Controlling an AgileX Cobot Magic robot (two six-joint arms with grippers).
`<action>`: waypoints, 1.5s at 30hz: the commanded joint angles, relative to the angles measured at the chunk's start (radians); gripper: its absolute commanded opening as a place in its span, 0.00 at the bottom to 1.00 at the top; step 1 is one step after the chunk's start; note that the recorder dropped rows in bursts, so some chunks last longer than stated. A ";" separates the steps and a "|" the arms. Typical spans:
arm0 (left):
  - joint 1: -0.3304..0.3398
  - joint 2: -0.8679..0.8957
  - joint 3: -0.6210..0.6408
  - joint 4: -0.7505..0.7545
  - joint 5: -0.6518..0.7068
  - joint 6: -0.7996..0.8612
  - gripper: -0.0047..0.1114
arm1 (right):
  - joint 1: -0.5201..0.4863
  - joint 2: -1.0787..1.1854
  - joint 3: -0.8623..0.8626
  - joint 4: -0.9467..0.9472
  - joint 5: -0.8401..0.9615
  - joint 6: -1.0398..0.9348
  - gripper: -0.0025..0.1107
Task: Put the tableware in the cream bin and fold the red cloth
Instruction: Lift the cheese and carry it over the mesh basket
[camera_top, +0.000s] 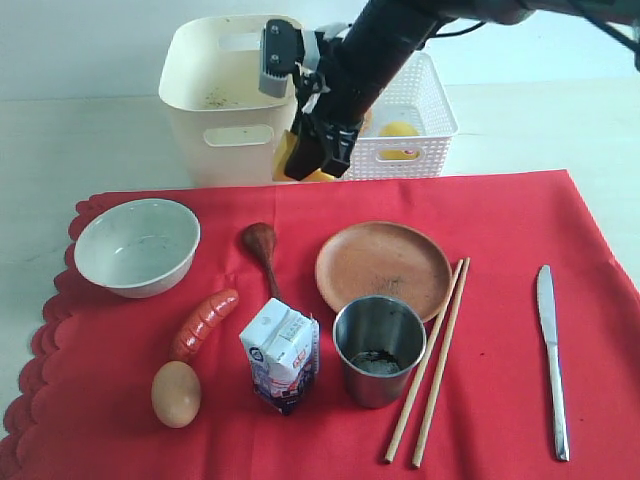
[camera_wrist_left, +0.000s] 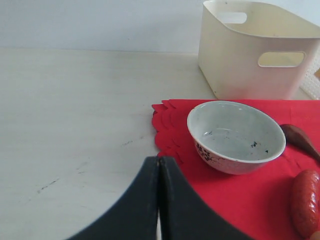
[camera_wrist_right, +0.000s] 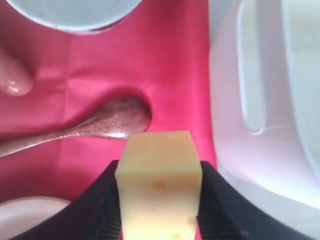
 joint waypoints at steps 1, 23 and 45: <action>0.002 -0.005 0.002 -0.006 -0.009 -0.005 0.04 | 0.002 -0.081 -0.007 -0.019 0.008 0.062 0.03; 0.002 -0.005 0.002 -0.006 -0.009 -0.005 0.04 | 0.002 -0.217 -0.007 -0.402 -0.044 0.753 0.03; 0.002 -0.005 0.002 -0.006 -0.009 -0.005 0.04 | -0.163 -0.128 -0.007 -0.452 -0.247 1.221 0.03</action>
